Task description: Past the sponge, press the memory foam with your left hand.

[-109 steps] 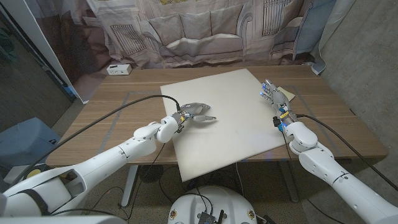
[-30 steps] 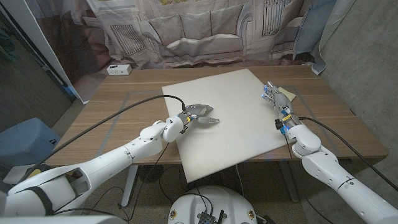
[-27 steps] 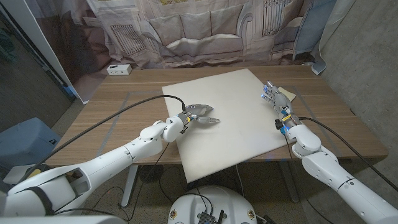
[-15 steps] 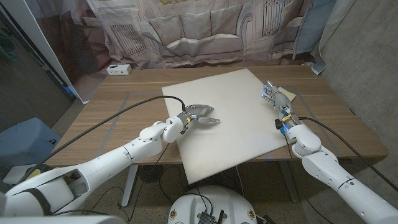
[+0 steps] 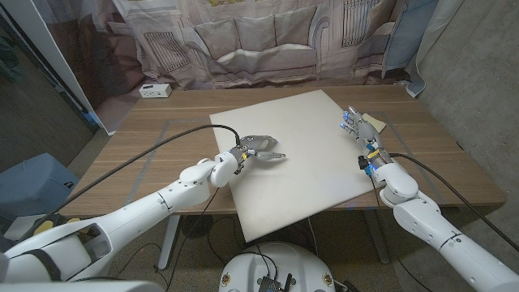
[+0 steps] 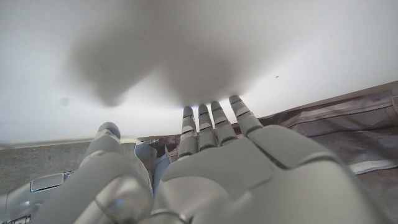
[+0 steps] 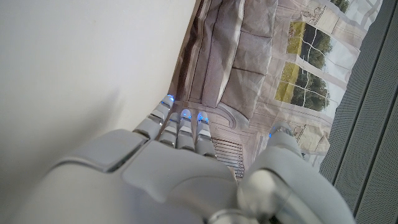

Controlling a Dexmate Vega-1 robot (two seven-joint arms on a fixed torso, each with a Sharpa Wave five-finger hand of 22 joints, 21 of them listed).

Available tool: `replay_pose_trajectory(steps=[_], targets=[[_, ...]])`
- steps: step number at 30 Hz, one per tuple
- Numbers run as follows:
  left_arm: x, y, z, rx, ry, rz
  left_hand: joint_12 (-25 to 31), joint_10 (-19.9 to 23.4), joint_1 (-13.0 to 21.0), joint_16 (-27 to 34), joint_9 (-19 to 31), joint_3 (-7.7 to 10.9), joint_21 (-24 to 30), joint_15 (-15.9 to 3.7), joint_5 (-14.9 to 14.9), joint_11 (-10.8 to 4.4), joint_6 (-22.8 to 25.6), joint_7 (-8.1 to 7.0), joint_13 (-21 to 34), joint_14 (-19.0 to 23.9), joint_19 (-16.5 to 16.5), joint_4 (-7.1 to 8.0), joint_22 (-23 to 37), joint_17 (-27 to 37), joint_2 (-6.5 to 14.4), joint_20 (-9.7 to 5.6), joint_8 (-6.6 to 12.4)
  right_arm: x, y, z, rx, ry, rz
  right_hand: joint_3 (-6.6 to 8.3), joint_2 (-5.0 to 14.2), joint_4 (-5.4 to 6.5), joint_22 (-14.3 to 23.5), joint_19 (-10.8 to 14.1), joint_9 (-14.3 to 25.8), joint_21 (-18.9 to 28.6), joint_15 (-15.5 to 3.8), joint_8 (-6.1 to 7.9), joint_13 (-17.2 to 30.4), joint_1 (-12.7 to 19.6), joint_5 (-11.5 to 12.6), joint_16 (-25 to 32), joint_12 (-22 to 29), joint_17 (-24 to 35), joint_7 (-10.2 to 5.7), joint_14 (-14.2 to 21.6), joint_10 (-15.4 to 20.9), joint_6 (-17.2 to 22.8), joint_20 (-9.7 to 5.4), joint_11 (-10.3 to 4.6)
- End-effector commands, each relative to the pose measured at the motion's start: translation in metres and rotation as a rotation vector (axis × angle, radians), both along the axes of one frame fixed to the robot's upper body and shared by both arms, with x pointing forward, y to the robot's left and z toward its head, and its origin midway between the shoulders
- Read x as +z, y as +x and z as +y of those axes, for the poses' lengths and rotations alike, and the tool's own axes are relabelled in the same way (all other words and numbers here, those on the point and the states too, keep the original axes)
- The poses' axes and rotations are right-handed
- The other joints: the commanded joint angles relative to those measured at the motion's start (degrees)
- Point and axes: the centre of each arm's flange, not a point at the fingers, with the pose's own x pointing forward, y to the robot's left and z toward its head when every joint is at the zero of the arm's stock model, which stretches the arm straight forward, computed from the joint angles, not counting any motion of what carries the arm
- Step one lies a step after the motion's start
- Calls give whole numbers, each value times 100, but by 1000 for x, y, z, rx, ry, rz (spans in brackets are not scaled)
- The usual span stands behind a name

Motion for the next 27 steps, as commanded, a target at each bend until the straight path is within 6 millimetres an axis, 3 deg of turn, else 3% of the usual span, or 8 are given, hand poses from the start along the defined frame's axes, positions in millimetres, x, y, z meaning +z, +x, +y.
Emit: replay_pose_trajectory(steps=[1,27], targets=[[8,-6,2,-3,-16,-44,-9,31,-2,-6,-2,29,-16,-3,0,-16,18,-3,7,-4,-5,-19,16,-6,57,-4,-9,0,-2,1,-5,3,-8,1,17,-12,16,10,15,-6,2,10,10,53,-7,15,11,16,15,23,55,41,31,-14],[19,-21,7,7,-53,-115,-27,-6,30,-28,-2,54,-56,-1,-6,-22,-75,-28,8,-54,-107,-40,16,-7,93,-52,-46,-2,-5,0,-5,9,-9,-2,20,-11,16,14,15,-8,0,5,10,57,-7,11,6,19,18,27,59,40,33,-16]])
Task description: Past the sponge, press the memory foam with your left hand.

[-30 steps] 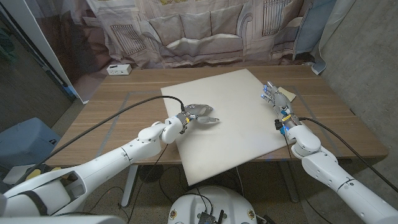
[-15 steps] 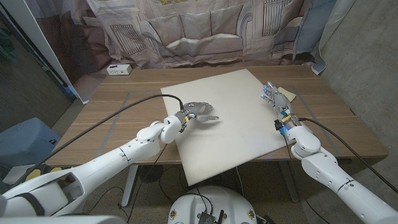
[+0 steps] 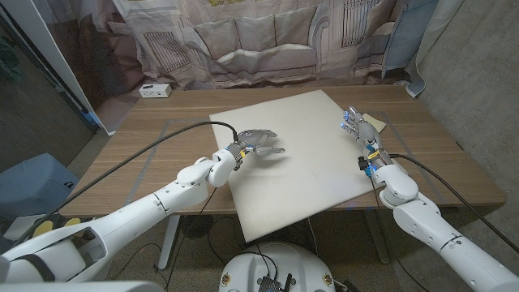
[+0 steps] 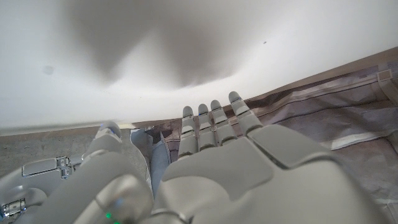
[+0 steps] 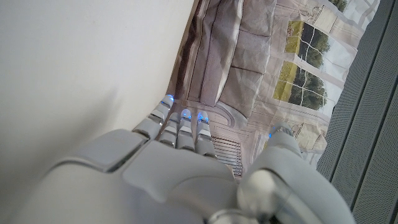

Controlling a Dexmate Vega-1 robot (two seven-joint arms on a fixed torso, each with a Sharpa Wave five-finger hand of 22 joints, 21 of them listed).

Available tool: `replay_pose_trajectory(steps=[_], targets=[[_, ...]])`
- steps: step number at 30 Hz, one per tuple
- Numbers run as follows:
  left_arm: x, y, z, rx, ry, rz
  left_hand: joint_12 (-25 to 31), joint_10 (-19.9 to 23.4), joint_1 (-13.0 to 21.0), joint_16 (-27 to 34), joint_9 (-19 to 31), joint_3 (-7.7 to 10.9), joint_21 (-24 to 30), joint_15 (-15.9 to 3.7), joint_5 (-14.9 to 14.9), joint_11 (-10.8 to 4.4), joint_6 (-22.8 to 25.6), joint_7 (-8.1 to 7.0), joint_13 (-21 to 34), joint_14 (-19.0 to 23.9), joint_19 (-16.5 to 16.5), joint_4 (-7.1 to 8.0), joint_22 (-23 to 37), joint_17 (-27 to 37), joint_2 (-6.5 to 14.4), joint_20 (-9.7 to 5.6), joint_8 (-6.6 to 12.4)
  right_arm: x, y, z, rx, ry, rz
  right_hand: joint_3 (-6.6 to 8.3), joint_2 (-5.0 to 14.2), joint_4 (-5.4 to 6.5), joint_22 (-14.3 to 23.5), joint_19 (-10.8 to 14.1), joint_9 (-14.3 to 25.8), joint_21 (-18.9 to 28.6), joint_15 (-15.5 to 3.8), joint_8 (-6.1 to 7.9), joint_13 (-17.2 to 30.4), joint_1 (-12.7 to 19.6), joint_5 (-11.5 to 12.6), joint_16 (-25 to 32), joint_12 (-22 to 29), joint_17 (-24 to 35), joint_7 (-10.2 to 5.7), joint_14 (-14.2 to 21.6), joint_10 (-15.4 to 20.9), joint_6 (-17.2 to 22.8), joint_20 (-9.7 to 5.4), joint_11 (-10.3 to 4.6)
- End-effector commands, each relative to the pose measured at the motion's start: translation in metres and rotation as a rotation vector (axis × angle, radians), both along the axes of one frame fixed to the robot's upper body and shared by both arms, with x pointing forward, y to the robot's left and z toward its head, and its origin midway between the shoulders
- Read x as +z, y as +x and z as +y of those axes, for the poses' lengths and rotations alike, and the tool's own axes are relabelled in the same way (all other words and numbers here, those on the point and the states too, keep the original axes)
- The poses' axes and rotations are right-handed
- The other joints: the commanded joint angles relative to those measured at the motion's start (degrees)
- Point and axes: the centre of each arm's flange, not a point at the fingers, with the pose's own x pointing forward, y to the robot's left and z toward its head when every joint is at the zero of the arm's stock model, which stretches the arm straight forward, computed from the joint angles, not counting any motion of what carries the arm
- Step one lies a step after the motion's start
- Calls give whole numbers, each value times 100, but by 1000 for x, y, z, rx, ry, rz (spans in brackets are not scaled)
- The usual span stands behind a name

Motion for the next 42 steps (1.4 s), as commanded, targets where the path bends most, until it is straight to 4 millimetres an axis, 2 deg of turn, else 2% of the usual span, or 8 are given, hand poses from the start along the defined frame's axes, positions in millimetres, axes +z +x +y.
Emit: replay_pose_trajectory(steps=[1,21,27,29,38,42], targets=[[5,-7,3,3,-24,-32,-26,-8,2,-4,-1,33,-7,-15,-7,-23,-72,-4,8,-38,-28,-19,12,20,64,-13,-31,0,-2,-1,1,1,0,-3,21,-10,16,16,15,-8,-1,5,11,57,-8,11,5,20,-5,29,59,20,30,-12],[21,-15,9,-10,-92,-78,-11,33,18,11,-1,45,-3,-17,-12,10,-182,-40,10,-2,-27,-33,12,20,80,-28,-54,1,-1,-3,4,4,-4,-5,21,-12,16,20,16,-9,-1,2,11,63,-8,6,1,20,-9,27,59,18,31,-14],[28,-18,14,-17,-132,-86,-7,44,24,11,-1,49,1,-16,-13,17,-191,21,10,1,-20,-38,12,20,84,-35,-50,3,1,-3,6,6,-11,-6,20,-13,16,22,16,-9,3,0,11,65,-8,7,-2,20,-12,34,55,13,30,-12],[30,-18,16,-24,-146,-83,-5,52,25,13,-1,50,2,-13,-14,20,-193,38,10,8,-18,-39,12,19,85,-37,-49,3,2,-4,6,4,-14,-6,22,-12,16,21,18,-10,0,46,12,66,-8,4,-2,21,-35,30,57,134,30,-14],[36,-19,23,-62,-195,-69,12,107,31,25,-3,53,15,3,-18,52,-235,210,11,53,11,-47,12,19,88,-61,-48,6,6,-2,14,1,-26,-8,21,-13,16,28,21,-9,-1,60,12,70,-9,3,-3,21,-48,34,57,187,29,-12],[37,-19,26,-76,-222,-57,13,112,32,26,-3,53,18,2,-19,77,-234,219,11,62,19,-49,12,19,87,-64,-44,7,8,0,19,-8,-29,-9,21,-13,16,30,22,-9,5,52,12,70,-9,0,-4,21,-51,30,57,173,29,-13]])
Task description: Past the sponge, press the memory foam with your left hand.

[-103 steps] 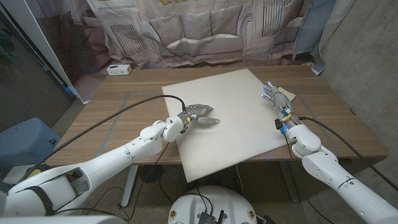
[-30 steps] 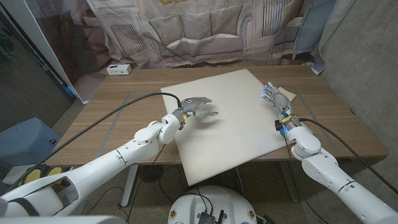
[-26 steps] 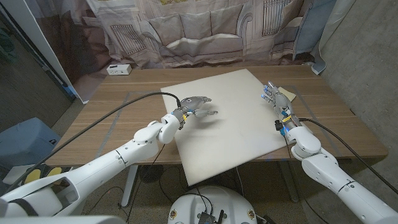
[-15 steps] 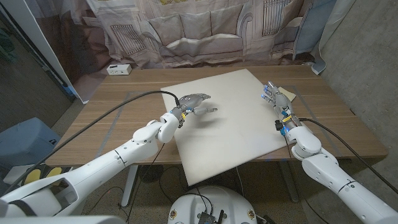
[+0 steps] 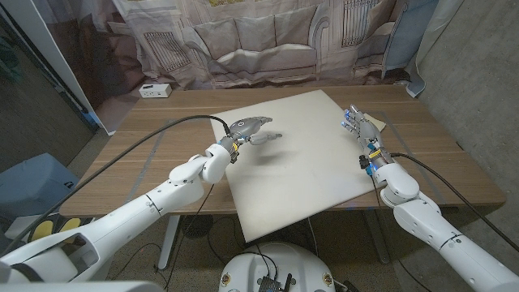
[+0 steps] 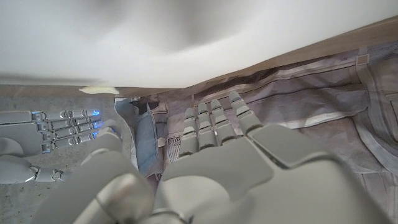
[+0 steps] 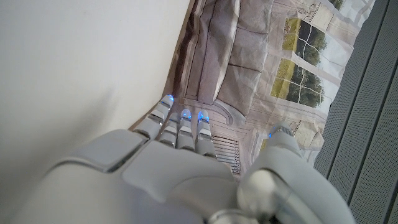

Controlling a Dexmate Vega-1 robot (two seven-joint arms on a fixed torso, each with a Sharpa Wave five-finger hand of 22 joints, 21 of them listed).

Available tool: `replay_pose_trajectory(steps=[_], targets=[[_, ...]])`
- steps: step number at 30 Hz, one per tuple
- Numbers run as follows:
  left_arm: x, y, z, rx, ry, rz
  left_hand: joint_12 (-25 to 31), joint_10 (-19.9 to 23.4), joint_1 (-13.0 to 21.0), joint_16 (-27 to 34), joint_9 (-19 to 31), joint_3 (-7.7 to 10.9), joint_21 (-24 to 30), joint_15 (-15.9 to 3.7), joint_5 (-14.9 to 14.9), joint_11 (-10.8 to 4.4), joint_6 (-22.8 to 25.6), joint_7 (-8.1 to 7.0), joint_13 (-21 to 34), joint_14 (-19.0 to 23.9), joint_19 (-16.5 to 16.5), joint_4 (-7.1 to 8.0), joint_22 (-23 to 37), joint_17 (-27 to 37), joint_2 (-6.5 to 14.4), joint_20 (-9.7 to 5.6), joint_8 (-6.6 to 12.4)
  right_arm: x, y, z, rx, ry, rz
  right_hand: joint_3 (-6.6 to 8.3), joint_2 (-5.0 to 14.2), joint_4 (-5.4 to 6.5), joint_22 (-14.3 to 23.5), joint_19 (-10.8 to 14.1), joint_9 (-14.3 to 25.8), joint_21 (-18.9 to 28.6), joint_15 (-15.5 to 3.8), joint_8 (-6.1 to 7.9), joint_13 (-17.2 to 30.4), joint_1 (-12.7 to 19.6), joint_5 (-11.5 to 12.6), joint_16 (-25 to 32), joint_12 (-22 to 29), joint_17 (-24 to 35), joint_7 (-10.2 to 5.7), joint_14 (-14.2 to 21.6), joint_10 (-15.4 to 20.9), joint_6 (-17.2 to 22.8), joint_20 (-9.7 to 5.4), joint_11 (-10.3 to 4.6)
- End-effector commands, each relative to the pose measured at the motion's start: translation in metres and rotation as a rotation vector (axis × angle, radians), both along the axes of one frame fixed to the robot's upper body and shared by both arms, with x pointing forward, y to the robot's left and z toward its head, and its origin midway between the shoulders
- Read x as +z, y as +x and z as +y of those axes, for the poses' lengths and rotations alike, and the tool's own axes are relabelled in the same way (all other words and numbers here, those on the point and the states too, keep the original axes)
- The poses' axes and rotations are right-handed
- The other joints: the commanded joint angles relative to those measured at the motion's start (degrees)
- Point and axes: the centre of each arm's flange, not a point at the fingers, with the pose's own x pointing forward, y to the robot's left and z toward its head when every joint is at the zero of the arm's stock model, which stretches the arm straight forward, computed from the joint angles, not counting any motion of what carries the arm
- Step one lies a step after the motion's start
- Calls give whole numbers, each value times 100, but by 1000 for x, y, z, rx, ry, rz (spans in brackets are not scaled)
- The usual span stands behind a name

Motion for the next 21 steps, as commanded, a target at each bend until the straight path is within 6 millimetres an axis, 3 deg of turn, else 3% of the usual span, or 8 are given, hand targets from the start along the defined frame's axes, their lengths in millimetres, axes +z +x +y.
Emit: replay_pose_trajectory(steps=[1,21], targets=[[8,-1,10,-44,-70,15,34,66,-6,27,20,36,18,-4,-20,28,4,78,11,59,40,-32,13,17,50,-40,2,3,5,4,14,-13,-12,-9,20,-13,16,32,8,-8,4,10,12,70,-9,0,-3,21,6,31,48,29,31,-12],[13,5,34,-130,-239,66,43,111,5,26,16,42,21,57,-19,125,48,218,13,88,53,-42,13,16,58,-34,29,-3,11,10,30,-5,1,-13,18,-13,16,57,11,-2,11,7,13,72,-9,-1,-6,22,20,36,44,49,26,-24]])
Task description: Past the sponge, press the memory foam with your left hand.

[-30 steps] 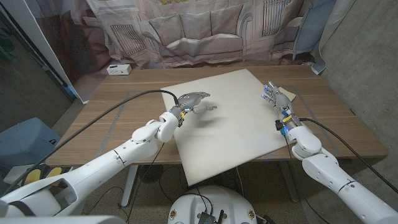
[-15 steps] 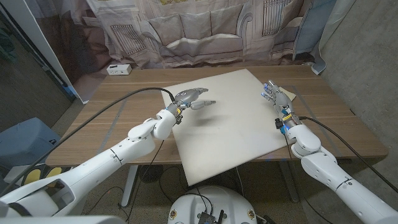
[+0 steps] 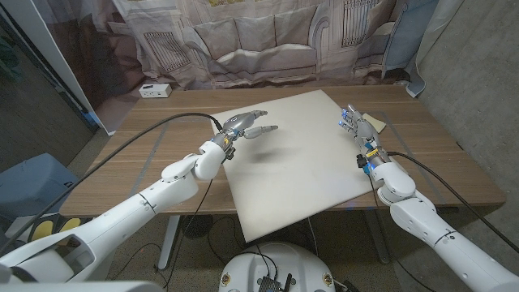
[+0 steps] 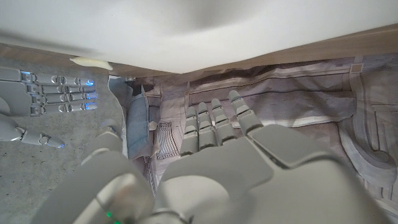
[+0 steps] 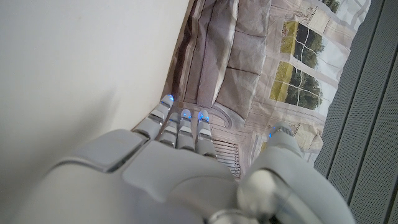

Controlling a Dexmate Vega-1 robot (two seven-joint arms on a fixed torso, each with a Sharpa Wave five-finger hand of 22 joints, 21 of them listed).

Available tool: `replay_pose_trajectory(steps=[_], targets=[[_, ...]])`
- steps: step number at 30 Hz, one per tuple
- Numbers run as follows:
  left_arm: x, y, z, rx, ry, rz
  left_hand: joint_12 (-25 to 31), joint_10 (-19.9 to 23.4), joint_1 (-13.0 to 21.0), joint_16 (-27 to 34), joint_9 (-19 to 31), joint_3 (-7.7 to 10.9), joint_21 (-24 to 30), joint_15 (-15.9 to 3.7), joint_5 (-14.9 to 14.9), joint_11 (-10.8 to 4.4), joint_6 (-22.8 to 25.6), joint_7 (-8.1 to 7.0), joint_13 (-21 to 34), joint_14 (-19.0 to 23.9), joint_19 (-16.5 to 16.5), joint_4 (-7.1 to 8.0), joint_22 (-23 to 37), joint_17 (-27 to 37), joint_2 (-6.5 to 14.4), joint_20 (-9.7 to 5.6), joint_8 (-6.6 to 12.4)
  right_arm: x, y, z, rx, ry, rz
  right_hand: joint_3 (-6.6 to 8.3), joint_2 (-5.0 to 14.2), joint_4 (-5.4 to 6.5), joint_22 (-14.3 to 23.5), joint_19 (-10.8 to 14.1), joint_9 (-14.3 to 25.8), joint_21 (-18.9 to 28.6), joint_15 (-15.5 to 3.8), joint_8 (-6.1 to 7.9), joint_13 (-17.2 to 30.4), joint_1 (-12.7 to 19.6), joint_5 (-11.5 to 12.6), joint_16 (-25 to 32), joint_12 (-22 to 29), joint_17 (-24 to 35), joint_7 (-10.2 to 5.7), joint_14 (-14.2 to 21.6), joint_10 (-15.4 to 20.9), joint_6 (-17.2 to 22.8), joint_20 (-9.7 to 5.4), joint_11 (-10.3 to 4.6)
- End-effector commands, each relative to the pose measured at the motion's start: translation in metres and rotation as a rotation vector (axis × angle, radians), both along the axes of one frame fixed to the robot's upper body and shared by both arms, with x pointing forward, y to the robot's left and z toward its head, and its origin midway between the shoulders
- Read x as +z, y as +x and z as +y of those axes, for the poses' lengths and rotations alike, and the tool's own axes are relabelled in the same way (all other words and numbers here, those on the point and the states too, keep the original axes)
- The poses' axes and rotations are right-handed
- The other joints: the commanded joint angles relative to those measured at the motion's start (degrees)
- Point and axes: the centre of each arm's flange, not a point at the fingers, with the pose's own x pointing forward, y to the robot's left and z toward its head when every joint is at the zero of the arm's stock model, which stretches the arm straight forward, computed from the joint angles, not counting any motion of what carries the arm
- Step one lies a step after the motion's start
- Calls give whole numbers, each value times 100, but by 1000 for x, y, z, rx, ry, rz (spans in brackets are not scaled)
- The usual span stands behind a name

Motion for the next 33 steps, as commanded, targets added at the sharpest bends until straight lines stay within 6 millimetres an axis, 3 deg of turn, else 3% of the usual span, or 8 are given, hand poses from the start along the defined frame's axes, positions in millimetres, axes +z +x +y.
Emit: replay_pose_trajectory(steps=[1,33], targets=[[3,5,14,-69,-112,56,18,25,5,26,16,18,21,19,-20,48,21,69,13,44,18,-18,13,16,58,1,30,-3,3,5,11,-2,5,-13,19,-13,16,27,11,-2,9,7,13,72,-9,0,-6,22,21,37,44,49,-4,-24],[5,25,45,-290,-371,216,20,59,-4,25,12,22,26,72,-18,86,72,37,12,69,39,-8,15,19,84,-21,46,-2,1,5,16,14,-6,-9,35,-15,15,97,14,14,3,-27,14,90,-6,-6,-22,23,32,37,5,-2,-51,9]])
